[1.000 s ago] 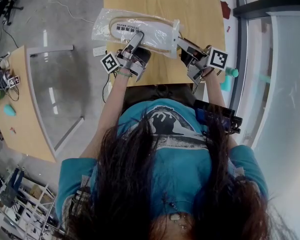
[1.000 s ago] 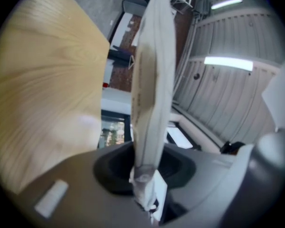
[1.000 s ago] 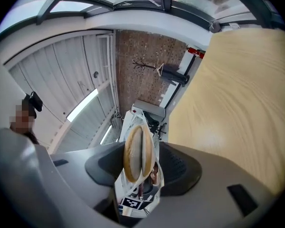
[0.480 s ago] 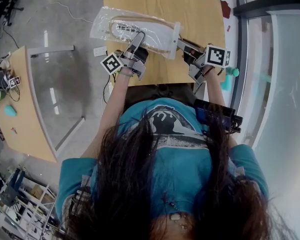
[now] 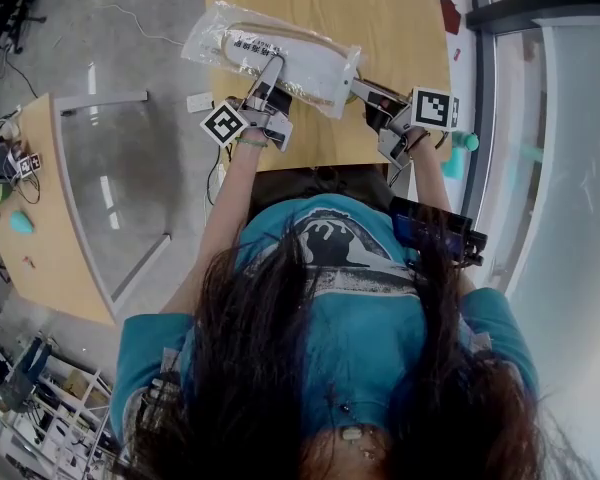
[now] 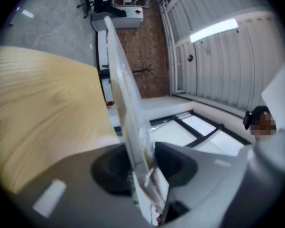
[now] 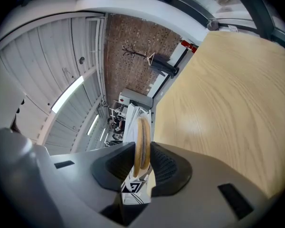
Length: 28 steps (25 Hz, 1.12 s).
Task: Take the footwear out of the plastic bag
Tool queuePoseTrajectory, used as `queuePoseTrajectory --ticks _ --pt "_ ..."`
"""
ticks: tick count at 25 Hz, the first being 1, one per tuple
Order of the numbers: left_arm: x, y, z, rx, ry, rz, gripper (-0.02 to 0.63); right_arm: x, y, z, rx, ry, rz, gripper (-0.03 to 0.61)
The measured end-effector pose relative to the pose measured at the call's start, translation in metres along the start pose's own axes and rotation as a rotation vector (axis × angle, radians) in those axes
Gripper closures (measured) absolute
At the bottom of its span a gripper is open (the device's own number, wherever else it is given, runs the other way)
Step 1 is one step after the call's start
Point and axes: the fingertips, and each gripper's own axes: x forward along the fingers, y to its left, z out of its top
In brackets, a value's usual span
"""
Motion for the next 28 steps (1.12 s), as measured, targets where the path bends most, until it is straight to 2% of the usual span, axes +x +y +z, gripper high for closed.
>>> queuePoseTrajectory --ticks 2,5,8,13,16,18,19,21,28 --pt "0.002 0.000 0.002 0.004 -0.023 0.005 0.477 0.000 0.000 -0.002 0.026 -0.004 0.005 0.476" --pt "0.004 -0.004 0.005 0.001 -0.031 -0.032 0.492 0.003 0.013 -0.005 -0.044 0.019 0.071 0.476" --pt "0.005 -0.009 0.009 -0.003 -0.056 -0.053 0.497 0.005 0.015 -0.018 -0.056 0.080 0.062 0.460" --pt "0.004 -0.008 0.015 -0.059 -0.136 -0.046 0.511 0.012 0.009 -0.036 0.016 0.150 0.025 0.427" --pt "0.004 -0.008 0.018 -0.113 -0.207 -0.060 0.515 0.014 0.011 -0.037 0.060 0.134 0.081 0.420" --pt "0.004 -0.010 0.020 -0.135 -0.244 -0.069 0.517 0.013 0.011 -0.036 0.127 0.124 0.127 0.427" --pt "0.005 -0.012 0.022 -0.124 -0.244 -0.072 0.517 0.013 0.010 -0.035 0.171 0.121 0.133 0.460" --pt "0.009 -0.016 0.024 -0.070 -0.211 -0.069 0.511 0.013 0.010 -0.034 0.206 0.127 0.122 0.484" --pt "0.010 -0.014 0.029 0.040 -0.133 -0.041 0.466 0.008 0.019 -0.024 0.149 0.165 0.121 0.489"
